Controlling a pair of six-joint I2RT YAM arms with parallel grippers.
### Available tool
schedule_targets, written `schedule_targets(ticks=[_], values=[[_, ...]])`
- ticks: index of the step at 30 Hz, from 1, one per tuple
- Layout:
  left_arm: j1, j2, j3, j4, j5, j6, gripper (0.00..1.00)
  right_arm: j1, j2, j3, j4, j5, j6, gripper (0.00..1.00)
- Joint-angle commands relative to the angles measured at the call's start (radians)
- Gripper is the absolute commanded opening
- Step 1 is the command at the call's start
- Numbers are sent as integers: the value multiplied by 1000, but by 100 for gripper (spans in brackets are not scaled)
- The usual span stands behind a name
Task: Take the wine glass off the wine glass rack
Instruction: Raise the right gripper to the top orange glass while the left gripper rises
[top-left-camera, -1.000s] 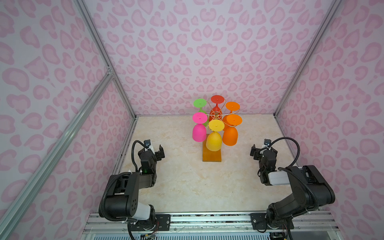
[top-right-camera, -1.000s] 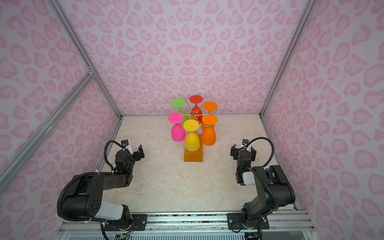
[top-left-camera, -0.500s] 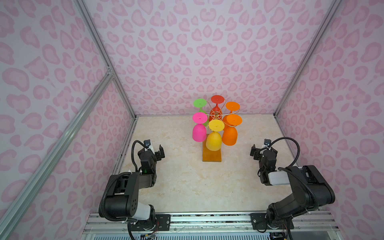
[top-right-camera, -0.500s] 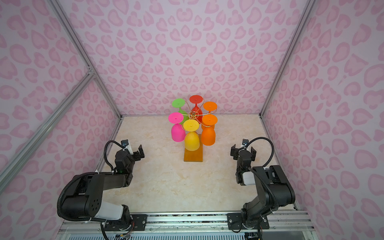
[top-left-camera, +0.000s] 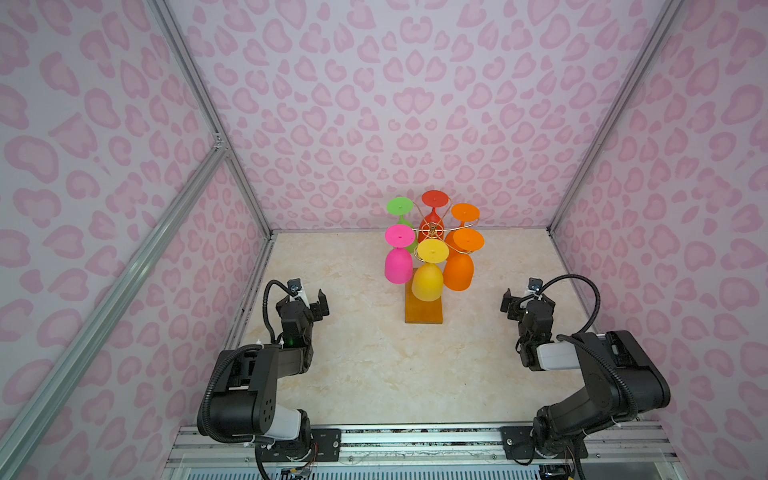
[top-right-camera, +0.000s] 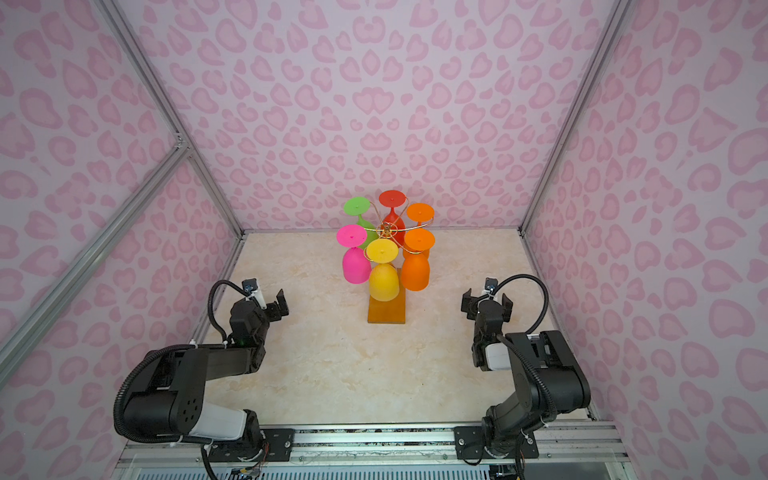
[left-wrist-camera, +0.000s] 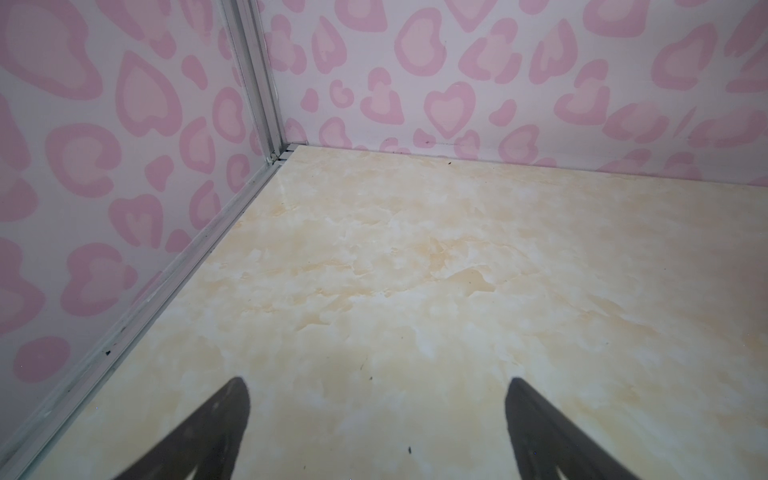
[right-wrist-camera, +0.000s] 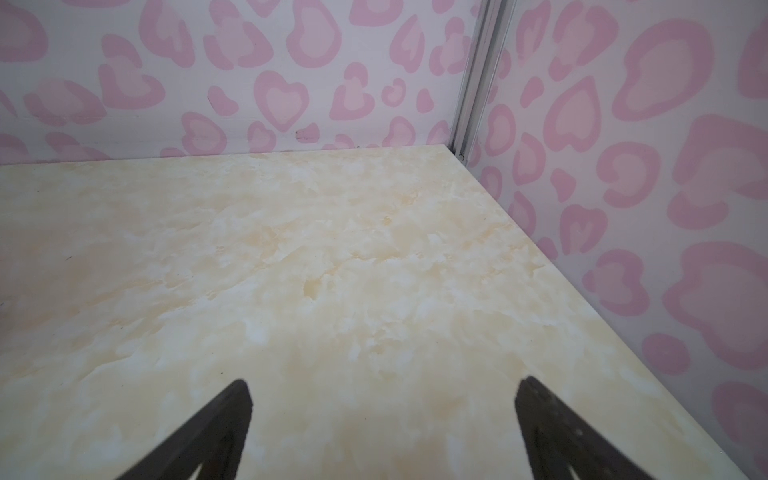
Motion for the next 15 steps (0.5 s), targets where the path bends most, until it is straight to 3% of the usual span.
schedule_targets(ticks=[1, 12, 15], values=[[-1, -50, 39, -78, -4, 0, 97, -5, -52, 26, -57, -46, -16, 99], [-74, -142, 118, -240, -141, 34, 98, -5, -312, 205, -443, -110, 50, 97], [-86, -196, 144, -258, -95, -14, 98, -6, -350, 339, -619, -177, 119, 95]])
